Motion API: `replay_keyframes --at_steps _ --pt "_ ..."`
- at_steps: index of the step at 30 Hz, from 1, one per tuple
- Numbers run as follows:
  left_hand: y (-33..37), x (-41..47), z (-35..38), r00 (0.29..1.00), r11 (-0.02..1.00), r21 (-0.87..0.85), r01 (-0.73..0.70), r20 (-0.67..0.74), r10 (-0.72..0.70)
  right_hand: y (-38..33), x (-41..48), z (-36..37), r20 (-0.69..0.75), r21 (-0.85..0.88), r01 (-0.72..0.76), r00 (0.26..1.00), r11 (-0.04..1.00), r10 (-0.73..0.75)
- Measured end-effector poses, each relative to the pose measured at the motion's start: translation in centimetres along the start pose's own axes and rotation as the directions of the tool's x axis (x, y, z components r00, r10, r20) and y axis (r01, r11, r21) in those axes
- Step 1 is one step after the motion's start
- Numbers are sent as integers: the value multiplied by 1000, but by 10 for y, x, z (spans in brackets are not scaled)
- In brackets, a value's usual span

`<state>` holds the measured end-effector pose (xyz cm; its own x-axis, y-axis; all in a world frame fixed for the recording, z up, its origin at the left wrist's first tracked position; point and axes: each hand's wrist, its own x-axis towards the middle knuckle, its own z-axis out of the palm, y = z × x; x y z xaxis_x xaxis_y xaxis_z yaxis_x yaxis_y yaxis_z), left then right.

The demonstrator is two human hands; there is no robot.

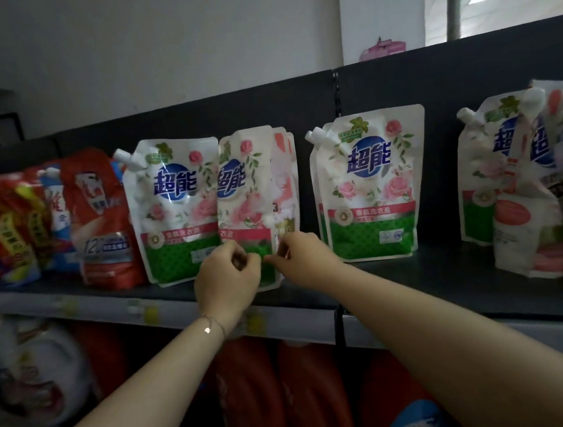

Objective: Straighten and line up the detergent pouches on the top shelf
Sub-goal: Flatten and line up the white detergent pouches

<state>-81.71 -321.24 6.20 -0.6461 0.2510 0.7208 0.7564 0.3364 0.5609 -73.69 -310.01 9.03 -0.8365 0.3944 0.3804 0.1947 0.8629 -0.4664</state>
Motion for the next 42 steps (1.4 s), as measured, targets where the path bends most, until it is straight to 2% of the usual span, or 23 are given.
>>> replay_keyframes --at_steps 4,8,11,13,17,22,25,28,30,34,37,39,40,42 --pt "-10 4 13 988 984 -95 151 5 -152 -4 8 15 -61 111 -88 994 990 95" --pt "-8 6 23 985 977 -123 175 33 -172 2 3 9 -131 63 -109 985 992 116" --pt "-1 4 27 991 988 -109 111 90 -101 25 -9 -9 -187 68 -167 966 984 177" --pt "3 2 34 980 991 -122 60 196 -35 44 -20 -25 -216 58 -205 953 977 213" --pt "22 -1 50 883 983 -186 8 462 80 79 -44 -54 -273 44 -250 928 967 252" --pt "57 -10 69 821 966 -186 -180 512 252 114 -64 -81 -345 25 -340 880 940 327" --pt "76 -8 82 806 972 -139 -188 544 233 122 -67 -88 -375 15 -368 860 930 346" --pt "83 -5 96 835 984 -117 -138 521 179 123 -69 -85 -375 77 -349 858 934 352" --pt "79 -5 102 854 983 -160 -92 495 161 123 -71 -81 -341 218 -290 872 932 351" --pt "75 -5 104 867 913 -376 161 496 51 125 -73 -73 -274 496 -186 893 848 356" --pt "76 -2 102 841 754 -541 373 541 -27 130 -71 -73 -289 515 -191 879 835 379" --pt "73 0 101 822 673 -595 440 568 -36 132 -70 -72 -306 479 -208 871 853 385" --pt "72 1 102 824 663 -598 451 565 -50 132 -70 -71 -323 458 -214 864 863 386" --pt "70 1 105 839 709 -546 446 531 -118 132 -69 -70 -358 437 -224 845 871 397"
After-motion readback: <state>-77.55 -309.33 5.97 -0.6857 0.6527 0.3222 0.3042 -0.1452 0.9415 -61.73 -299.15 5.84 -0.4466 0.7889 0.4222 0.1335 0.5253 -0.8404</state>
